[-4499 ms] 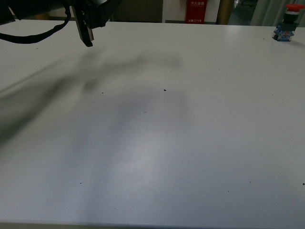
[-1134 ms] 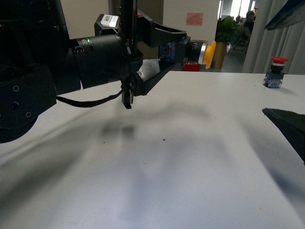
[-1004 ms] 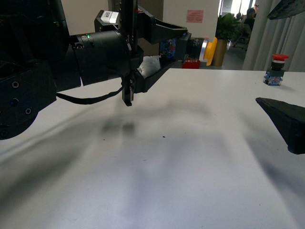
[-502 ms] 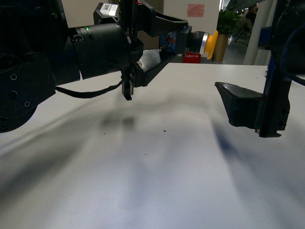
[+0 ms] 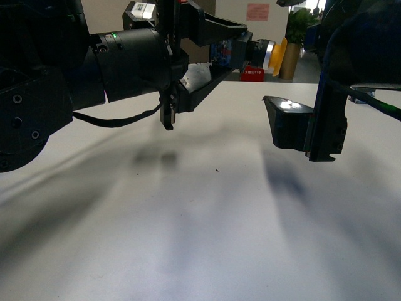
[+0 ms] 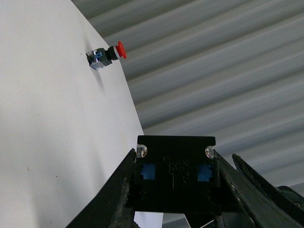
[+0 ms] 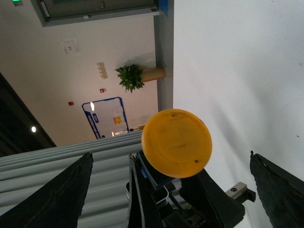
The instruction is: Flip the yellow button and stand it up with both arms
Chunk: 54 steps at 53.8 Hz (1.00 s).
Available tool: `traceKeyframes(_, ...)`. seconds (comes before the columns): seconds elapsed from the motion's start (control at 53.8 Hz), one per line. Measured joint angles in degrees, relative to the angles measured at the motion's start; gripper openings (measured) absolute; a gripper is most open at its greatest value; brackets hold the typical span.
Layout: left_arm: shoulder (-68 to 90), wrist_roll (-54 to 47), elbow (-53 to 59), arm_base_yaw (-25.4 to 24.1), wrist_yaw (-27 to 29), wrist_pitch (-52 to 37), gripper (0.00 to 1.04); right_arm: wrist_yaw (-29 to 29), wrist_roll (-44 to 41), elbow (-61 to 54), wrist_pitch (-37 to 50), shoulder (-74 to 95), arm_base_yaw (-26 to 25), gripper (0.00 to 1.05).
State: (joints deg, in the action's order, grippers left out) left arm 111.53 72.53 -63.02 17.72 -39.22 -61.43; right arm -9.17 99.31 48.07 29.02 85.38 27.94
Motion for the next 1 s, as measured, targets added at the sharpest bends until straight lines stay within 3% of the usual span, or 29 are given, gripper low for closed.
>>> traceKeyframes(0.855, 0.0, 0.0, 0.0, 0.0, 0.0, 0.0, 0.36, -0.3, -0.5, 4.2, 2.9, 5.3, -1.6, 0.97)
traceKeyframes(1.004, 0.0, 0.0, 0.0, 0.0, 0.0, 0.0, 0.36, -0.4, -0.7, 4.7, 2.9, 5.5, -2.1, 0.8)
